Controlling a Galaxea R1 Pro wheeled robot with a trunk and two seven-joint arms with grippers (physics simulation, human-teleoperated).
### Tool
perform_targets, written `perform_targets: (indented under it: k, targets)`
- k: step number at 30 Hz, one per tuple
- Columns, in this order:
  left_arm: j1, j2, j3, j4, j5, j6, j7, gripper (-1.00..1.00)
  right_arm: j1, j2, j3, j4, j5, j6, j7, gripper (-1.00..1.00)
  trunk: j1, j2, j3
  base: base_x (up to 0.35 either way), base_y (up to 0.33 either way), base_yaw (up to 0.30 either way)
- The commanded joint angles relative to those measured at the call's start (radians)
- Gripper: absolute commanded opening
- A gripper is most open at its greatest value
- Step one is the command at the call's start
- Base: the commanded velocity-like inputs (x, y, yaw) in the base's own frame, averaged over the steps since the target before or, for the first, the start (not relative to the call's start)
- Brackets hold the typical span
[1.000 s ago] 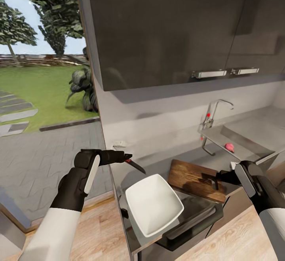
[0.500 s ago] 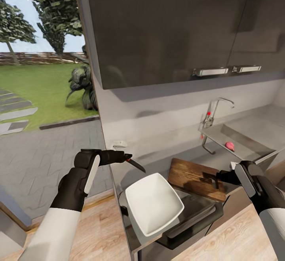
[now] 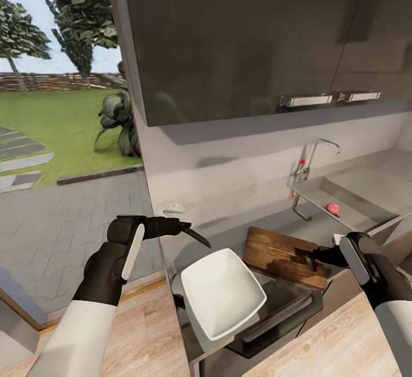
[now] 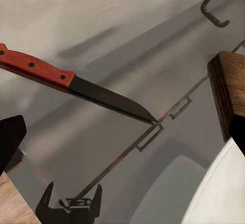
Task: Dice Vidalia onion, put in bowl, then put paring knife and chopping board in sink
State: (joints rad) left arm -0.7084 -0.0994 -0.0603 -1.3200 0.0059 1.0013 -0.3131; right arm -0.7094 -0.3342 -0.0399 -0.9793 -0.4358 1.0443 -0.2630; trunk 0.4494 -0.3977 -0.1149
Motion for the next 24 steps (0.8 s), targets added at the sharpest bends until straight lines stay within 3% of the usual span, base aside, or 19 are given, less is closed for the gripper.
perform_targets:
  k: [1, 24]
  targets:
    - [-0.001, 0.0, 0.001, -0.001, 0.0, 0.005, -0.001, 1.0, -0.001, 0.0, 0.0, -0.001, -0.011, 0.003, -0.009, 1.0, 0.001, -0.002, -0.003, 0.0, 0.0, 0.0]
    - [-0.001, 0.0, 0.001, -0.001, 0.0, 0.005, -0.001, 1.0, -0.001, 0.0, 0.0, -0.001, -0.011, 0.003, -0.009, 1.0, 0.001, -0.002, -0.015, 0.0, 0.0, 0.0]
